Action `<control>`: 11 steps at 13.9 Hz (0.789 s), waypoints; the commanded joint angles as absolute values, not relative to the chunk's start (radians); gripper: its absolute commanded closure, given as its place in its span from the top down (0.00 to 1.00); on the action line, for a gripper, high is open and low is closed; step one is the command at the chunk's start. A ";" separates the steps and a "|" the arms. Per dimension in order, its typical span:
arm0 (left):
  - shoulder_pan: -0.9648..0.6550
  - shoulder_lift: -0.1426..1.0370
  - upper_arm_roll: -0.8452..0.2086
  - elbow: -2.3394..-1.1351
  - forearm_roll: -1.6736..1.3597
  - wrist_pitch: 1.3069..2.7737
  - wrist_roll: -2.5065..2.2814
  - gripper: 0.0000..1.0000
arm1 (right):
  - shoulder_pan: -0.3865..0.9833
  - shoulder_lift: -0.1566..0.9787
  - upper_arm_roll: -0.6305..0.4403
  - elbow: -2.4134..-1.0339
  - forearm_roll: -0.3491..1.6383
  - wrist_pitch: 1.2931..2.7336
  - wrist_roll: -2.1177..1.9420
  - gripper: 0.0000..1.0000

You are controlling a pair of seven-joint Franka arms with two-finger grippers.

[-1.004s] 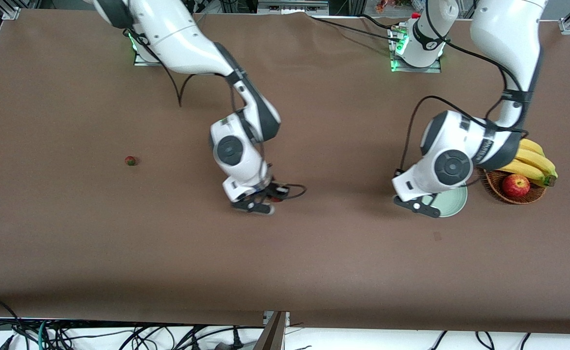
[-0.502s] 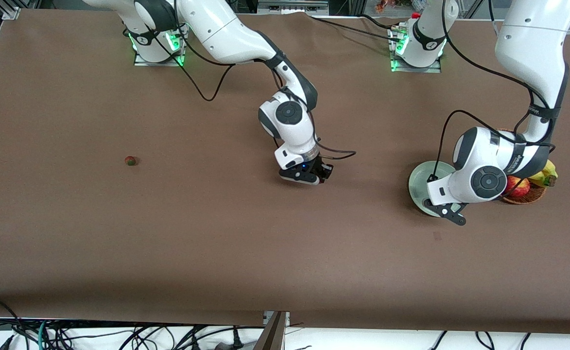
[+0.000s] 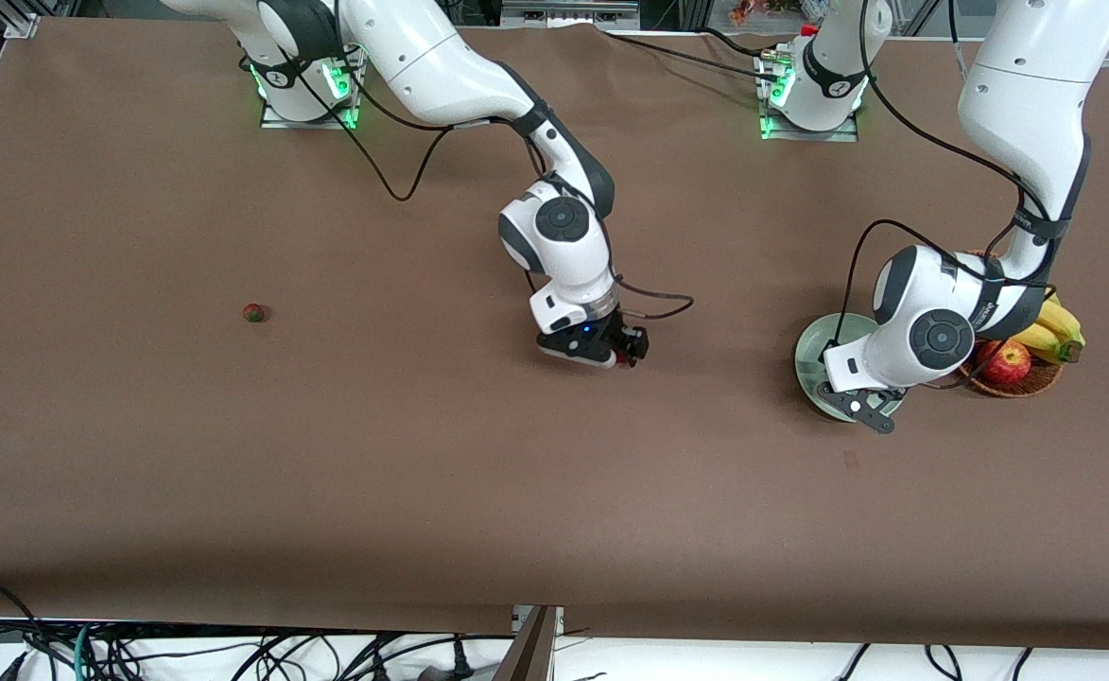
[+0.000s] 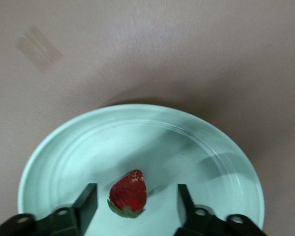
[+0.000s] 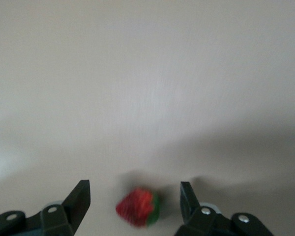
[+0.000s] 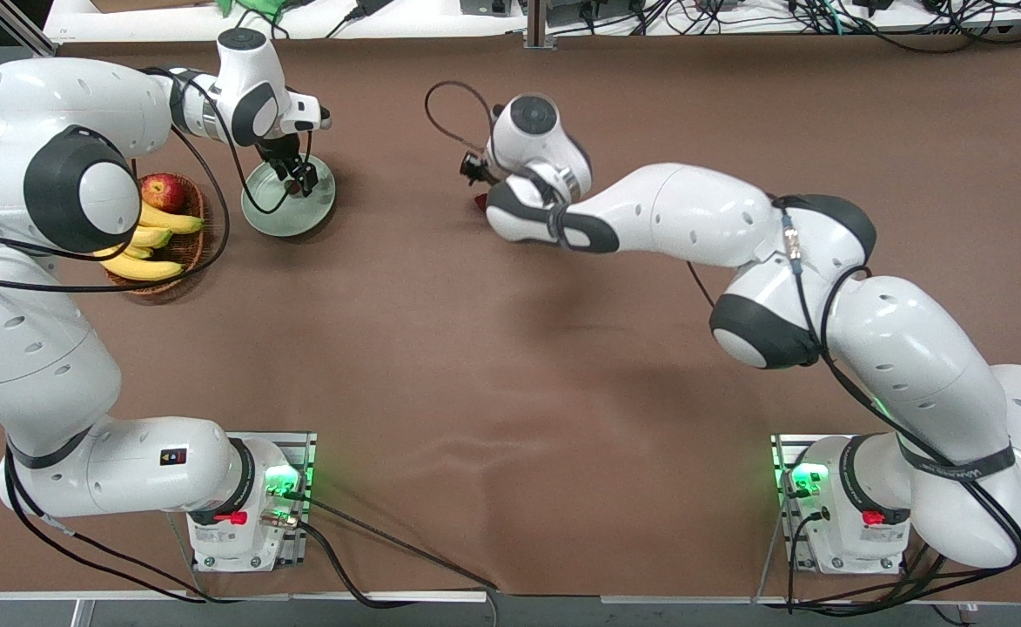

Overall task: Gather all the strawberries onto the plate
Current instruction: 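Release the second strawberry mid-table with the right gripper while the left withdraws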

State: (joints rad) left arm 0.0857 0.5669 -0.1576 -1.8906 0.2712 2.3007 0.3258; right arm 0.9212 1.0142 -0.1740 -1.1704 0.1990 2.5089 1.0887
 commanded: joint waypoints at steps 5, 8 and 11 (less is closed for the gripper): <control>0.083 0.420 -0.311 -1.830 0.172 2.056 0.209 1.00 | 0.723 0.738 -0.176 -1.254 0.212 2.042 0.622 0.82; -0.003 0.452 -0.356 -1.795 0.101 2.068 -0.086 1.00 | 0.686 0.620 -0.286 -1.444 0.210 1.959 0.331 0.82; -0.136 0.563 -0.351 -1.709 0.112 2.101 -0.355 1.00 | 0.686 0.450 -0.429 -1.722 0.209 1.980 0.056 0.82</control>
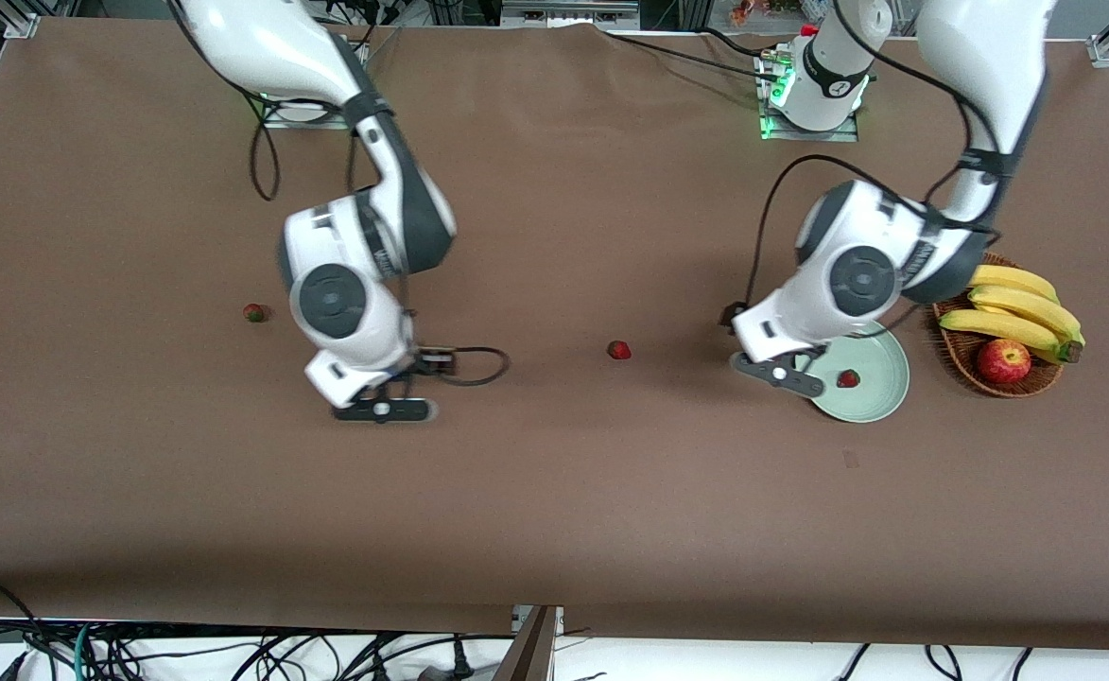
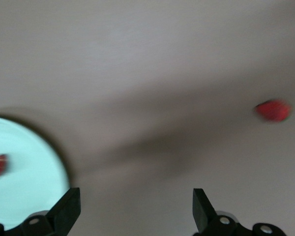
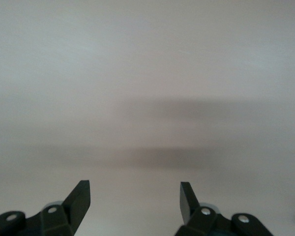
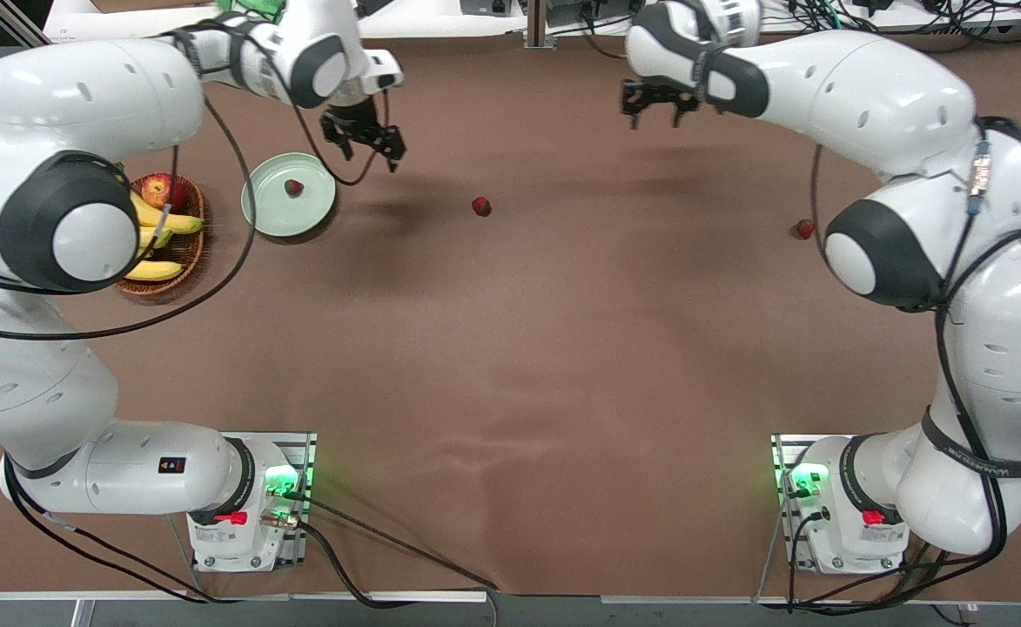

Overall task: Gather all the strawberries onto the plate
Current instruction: 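Grasp the second strawberry with the left gripper while the right reaches the last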

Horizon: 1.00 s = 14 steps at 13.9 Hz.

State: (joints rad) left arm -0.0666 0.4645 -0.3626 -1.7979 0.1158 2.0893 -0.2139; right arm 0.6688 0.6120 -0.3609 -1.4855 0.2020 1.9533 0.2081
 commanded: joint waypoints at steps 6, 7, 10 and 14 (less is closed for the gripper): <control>-0.277 0.721 -0.324 -1.709 0.168 2.425 -0.692 1.00 | 0.683 0.414 -0.640 -2.060 0.224 2.207 -0.348 0.82; -0.281 0.741 -0.322 -1.709 0.204 2.453 -0.699 1.00 | 0.677 0.411 -0.644 -2.098 0.244 2.238 -0.363 0.82; -0.310 0.778 -0.322 -1.707 0.222 2.503 -0.753 1.00 | 0.641 0.423 -0.643 -2.150 0.310 2.264 -0.429 0.82; -0.311 0.776 -0.318 -1.707 0.222 2.503 -0.762 0.60 | 0.632 0.443 -0.643 -2.230 0.376 2.365 -0.505 0.82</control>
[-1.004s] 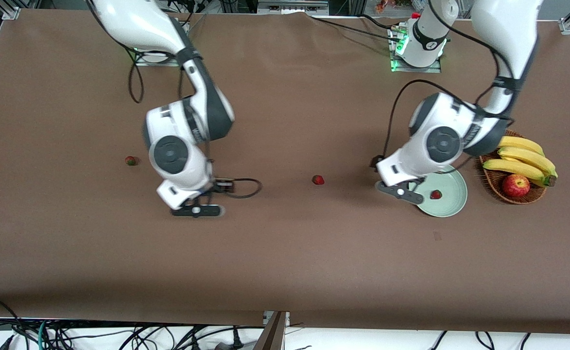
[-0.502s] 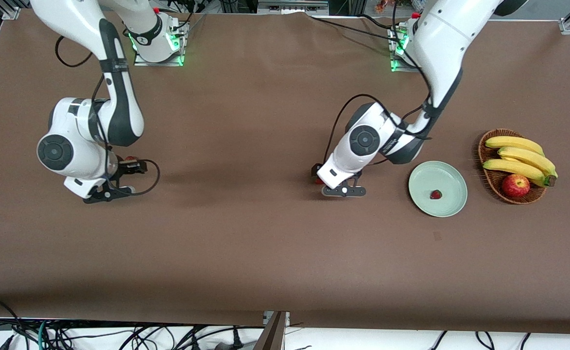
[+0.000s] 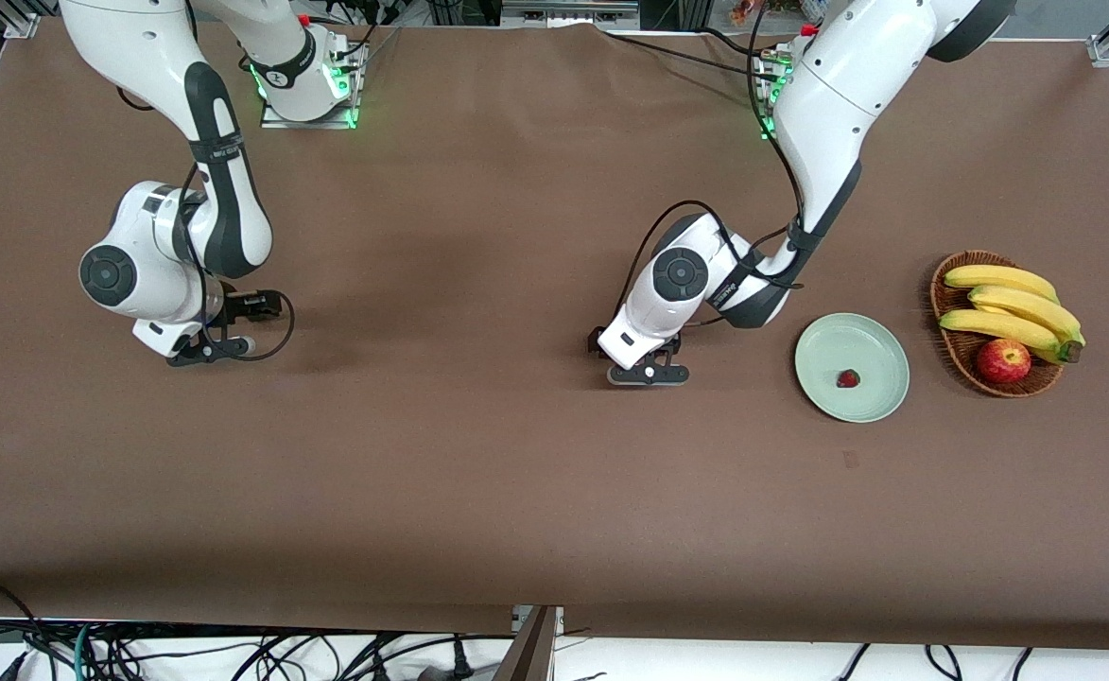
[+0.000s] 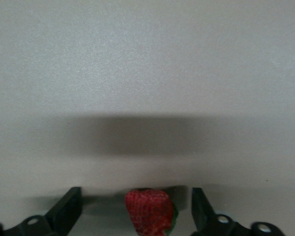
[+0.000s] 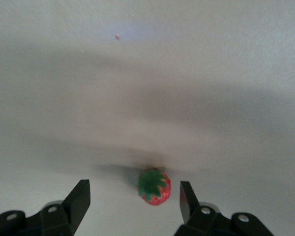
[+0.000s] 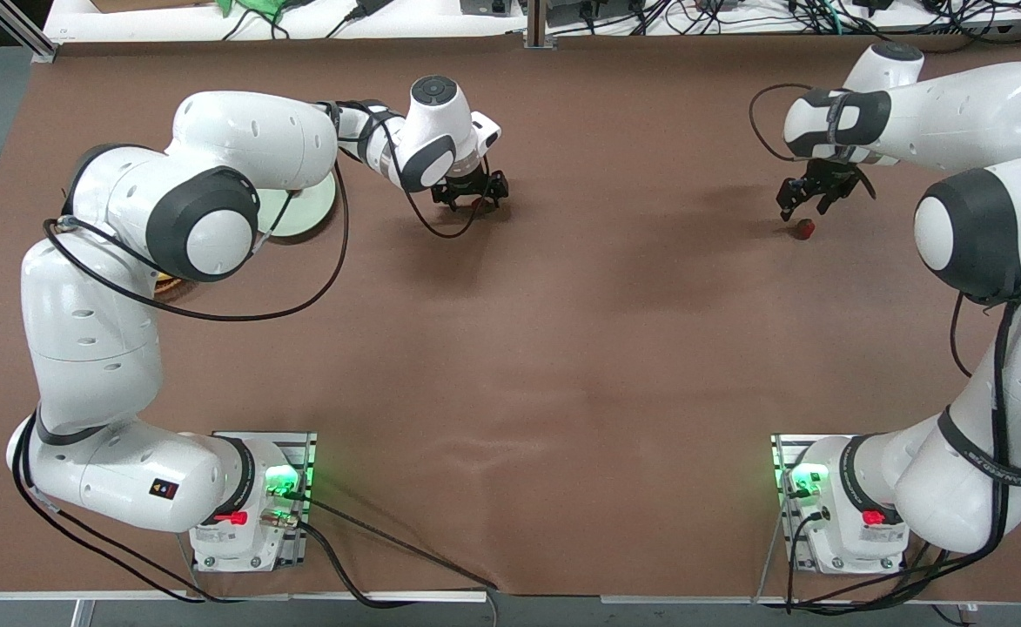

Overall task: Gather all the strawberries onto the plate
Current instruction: 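Grasp the second strawberry with the left gripper while the right reaches the last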

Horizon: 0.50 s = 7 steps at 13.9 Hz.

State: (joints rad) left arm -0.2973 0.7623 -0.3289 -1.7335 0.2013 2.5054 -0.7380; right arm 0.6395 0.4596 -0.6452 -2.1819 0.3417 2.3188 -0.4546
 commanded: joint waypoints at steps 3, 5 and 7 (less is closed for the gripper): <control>-0.308 0.770 -0.319 -1.715 0.219 2.494 -0.767 0.36 | 0.615 0.457 -0.640 -2.241 0.403 2.373 -0.523 0.78; -0.307 0.758 -0.319 -1.715 0.219 2.488 -0.769 0.05 | 0.615 0.463 -0.635 -2.243 0.416 2.378 -0.541 0.52; -0.293 0.730 -0.321 -1.713 0.219 2.453 -0.762 0.05 | 0.617 0.465 -0.634 -2.237 0.423 2.378 -0.545 0.15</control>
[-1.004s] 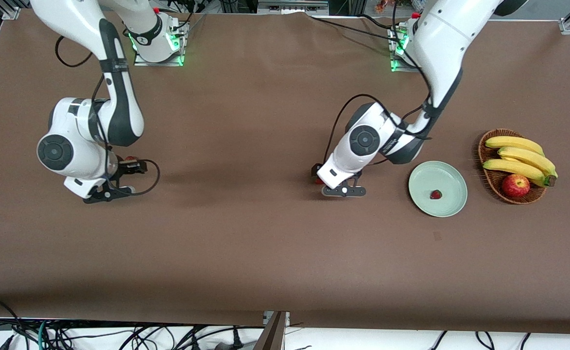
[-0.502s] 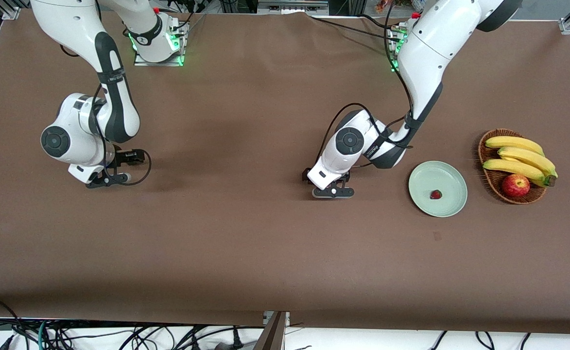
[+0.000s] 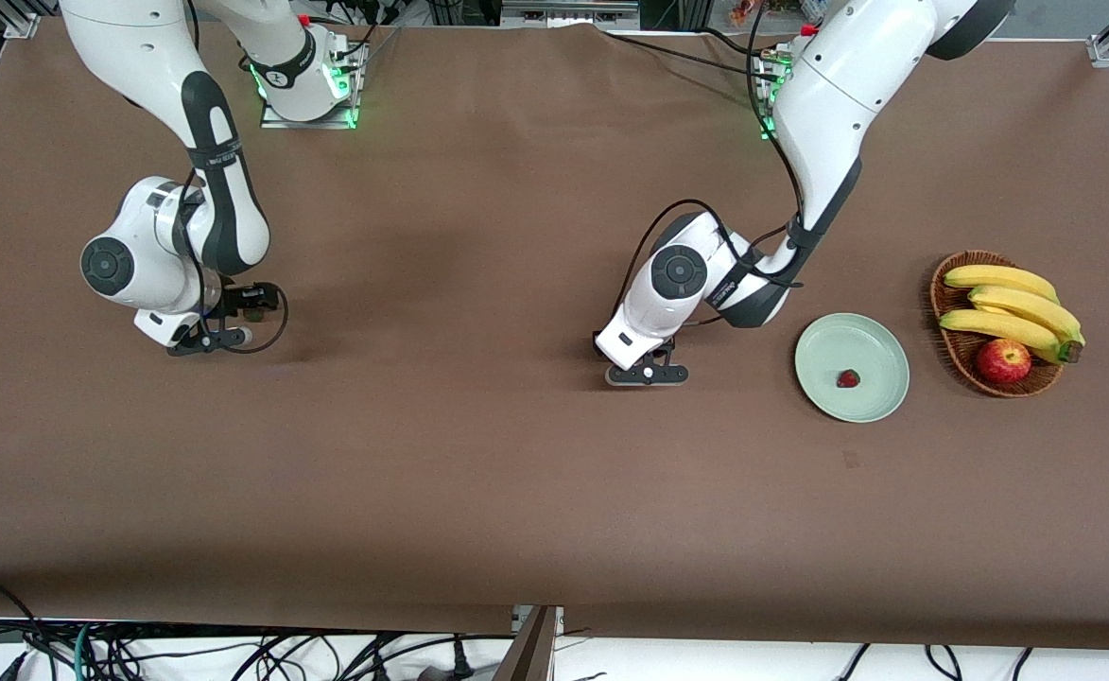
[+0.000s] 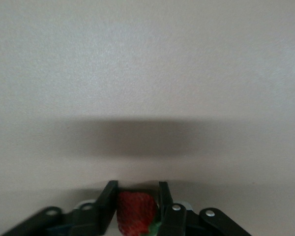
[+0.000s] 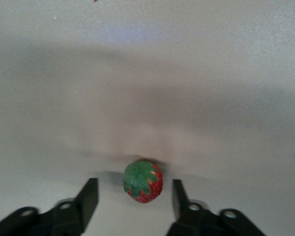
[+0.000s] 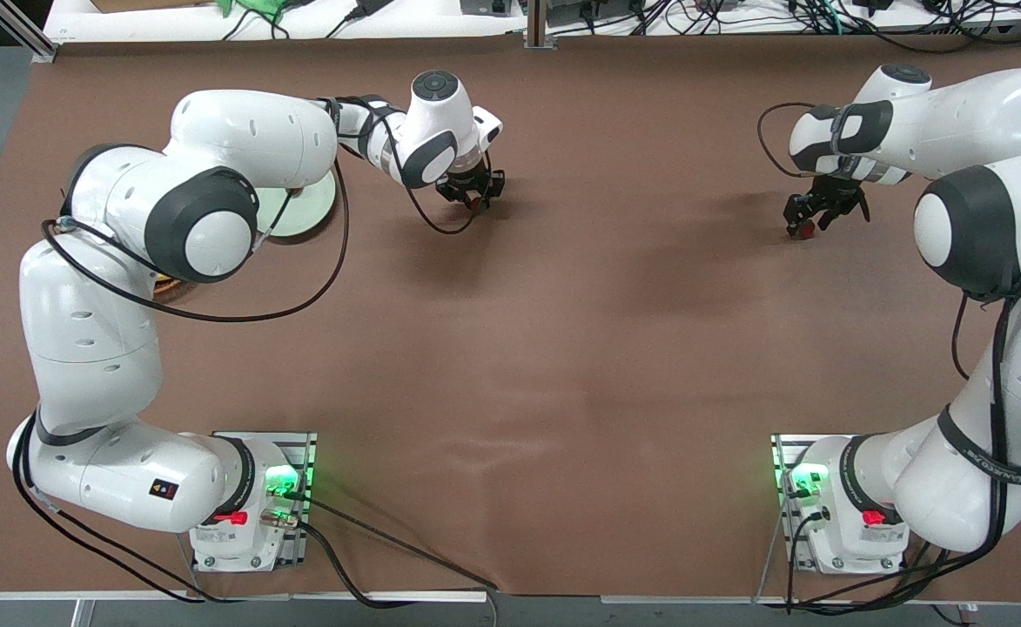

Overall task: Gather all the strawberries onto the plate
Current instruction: 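Grasp the second strawberry with the left gripper while the right reaches the last, then place the second strawberry on the plate while the right gripper grasps the last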

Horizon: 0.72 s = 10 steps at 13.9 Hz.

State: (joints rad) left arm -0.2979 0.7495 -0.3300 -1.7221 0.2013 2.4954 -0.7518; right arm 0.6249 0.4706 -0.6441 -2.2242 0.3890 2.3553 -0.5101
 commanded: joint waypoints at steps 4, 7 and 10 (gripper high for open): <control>-0.250 0.649 -0.322 -1.704 0.222 2.306 -0.712 0.05 | 0.621 0.468 -0.632 -2.198 0.423 2.369 -0.529 0.00; -0.171 0.568 -0.322 -1.704 0.222 2.144 -0.522 0.06 | 0.627 0.485 -0.537 -2.044 0.426 2.314 -0.383 0.00; -0.065 0.531 -0.318 -1.704 0.224 1.982 -0.228 0.06 | 0.629 0.595 -0.404 -1.730 0.426 2.162 -0.059 0.00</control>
